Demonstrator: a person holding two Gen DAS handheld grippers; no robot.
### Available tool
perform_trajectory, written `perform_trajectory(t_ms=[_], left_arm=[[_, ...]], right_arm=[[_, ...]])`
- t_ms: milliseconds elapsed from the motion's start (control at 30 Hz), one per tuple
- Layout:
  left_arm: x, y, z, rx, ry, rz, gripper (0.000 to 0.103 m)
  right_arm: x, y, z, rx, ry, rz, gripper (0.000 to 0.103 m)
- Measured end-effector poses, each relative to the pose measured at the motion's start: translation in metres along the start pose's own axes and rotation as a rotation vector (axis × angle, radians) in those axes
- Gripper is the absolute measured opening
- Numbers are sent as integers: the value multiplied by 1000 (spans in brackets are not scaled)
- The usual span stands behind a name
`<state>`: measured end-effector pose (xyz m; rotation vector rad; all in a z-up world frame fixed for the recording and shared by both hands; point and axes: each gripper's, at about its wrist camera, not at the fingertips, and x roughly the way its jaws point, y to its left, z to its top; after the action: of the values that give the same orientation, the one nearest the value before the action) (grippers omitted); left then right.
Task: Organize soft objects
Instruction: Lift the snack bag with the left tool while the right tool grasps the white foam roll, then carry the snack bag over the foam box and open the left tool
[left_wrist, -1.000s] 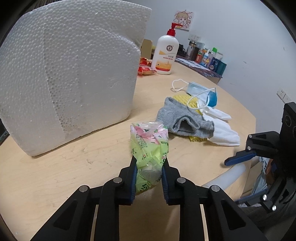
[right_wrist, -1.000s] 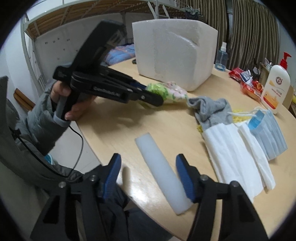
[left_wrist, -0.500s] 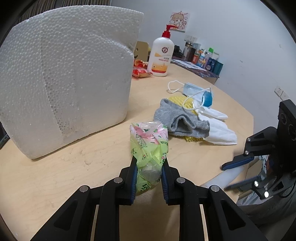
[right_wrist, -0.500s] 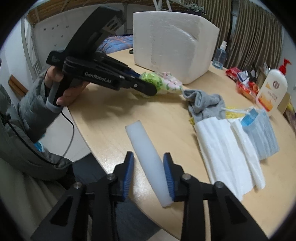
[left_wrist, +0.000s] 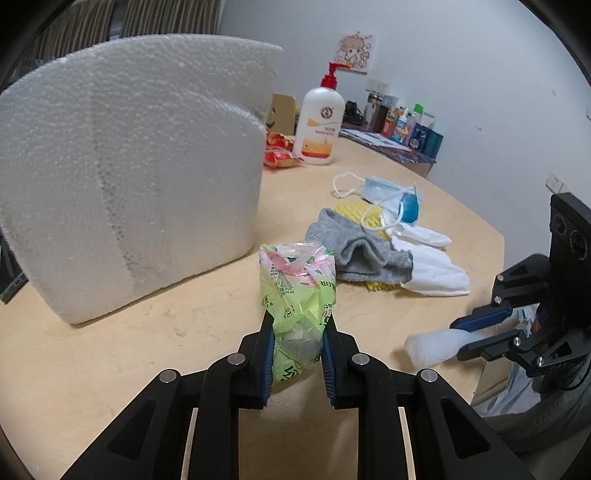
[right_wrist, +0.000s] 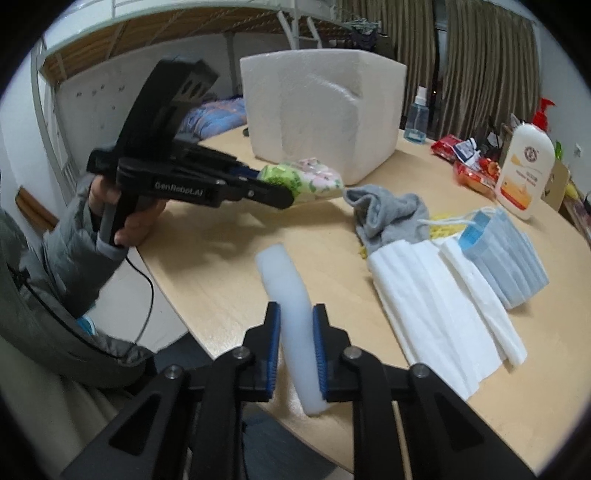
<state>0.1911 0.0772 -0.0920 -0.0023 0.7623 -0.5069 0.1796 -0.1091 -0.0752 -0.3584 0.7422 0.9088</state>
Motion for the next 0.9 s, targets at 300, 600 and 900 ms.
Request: perform_trajectory(t_ms=[300,600,900], left_arm=[[-26,-4,-4,-8,-81,0,23],[-59,-13,-7,-60,-169,83,23],[-80,-47,-5,-23,-242,277,23]], right_arm=[[-8,-10,-1,110,-104,35,20],[-19,-10,8,152,-192,14,20],[-41,-10,22,179,-298,-25,21]])
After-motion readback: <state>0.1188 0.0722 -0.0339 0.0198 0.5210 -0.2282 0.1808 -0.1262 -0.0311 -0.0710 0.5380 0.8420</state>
